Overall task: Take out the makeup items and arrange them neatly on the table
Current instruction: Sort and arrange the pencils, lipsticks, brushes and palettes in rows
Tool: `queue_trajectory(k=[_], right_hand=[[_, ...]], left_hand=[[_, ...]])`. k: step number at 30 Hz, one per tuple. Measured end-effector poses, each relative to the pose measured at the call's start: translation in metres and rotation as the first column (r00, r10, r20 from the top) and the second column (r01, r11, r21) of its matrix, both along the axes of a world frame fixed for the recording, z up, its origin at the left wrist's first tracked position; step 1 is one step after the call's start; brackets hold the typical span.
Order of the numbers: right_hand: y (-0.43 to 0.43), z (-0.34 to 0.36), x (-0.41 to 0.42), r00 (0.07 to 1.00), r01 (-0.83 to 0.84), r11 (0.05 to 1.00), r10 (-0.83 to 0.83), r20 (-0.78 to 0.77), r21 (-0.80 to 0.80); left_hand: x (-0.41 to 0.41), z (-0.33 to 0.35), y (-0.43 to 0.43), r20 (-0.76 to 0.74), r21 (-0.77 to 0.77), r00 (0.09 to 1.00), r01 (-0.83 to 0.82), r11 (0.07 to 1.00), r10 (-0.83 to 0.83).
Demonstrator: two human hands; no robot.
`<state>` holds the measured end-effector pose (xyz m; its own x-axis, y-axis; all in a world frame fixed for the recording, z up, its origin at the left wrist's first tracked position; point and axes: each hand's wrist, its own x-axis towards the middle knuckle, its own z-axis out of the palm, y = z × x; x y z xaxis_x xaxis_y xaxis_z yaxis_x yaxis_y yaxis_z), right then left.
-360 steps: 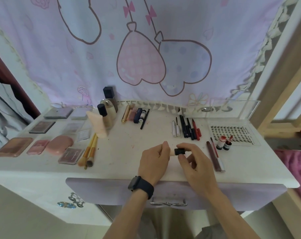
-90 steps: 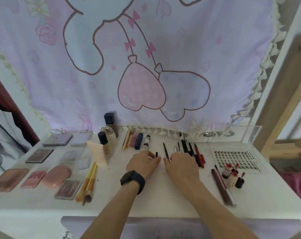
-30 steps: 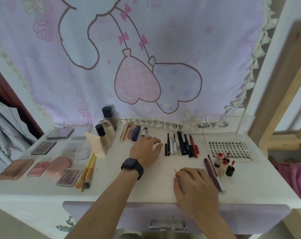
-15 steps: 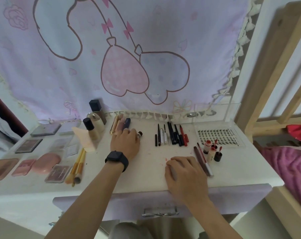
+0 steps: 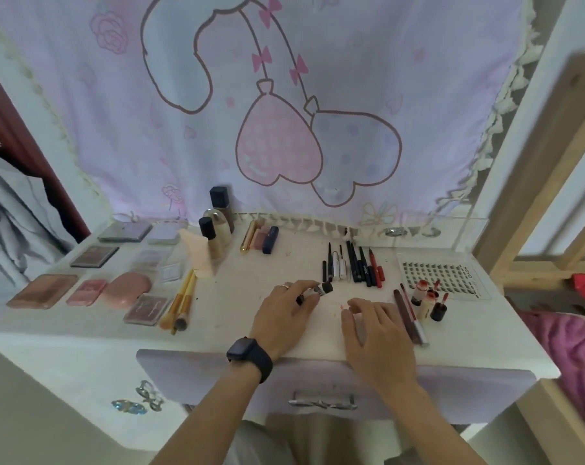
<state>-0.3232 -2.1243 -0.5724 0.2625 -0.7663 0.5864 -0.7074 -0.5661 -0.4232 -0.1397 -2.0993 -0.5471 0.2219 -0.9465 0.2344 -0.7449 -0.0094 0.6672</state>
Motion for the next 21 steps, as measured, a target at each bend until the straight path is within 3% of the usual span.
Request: queue_trajectory(k=[3,7,11,17,21], right_hand=[[0.0,0.006,0.002,0.993,-0.035,0.987,0.016,0.121,0.156],[-0.012,0.016,0.004,0.963,-0.079,0.944,-0.012,0.271,0.321],[-0.019,0.019,0.011,0.987,-0.108,0.909,0.051,0.15,0.402],[-0.016,0.011,0.013,0.997,-0.033,0.939,0.056,-0.059,0.343],[-0.015,0.01,0.014,0.998,0.001,0.934,0.022,-0.062,0.358]], left_hand=[[-0.008,0.004,0.0,-0.046,0.022,0.999,0.03,0.999,-0.029],[0.002,0.006,0.005,-0.288,0.003,0.954,0.088,0.996,-0.084],[0.005,0.006,0.009,-0.301,0.045,0.949,0.116,0.992,-0.097],[0.006,0.005,0.01,-0.307,0.02,0.944,0.135,0.991,-0.122],[-0.007,0.0,0.009,-0.148,0.034,0.985,0.098,0.995,-0.092]])
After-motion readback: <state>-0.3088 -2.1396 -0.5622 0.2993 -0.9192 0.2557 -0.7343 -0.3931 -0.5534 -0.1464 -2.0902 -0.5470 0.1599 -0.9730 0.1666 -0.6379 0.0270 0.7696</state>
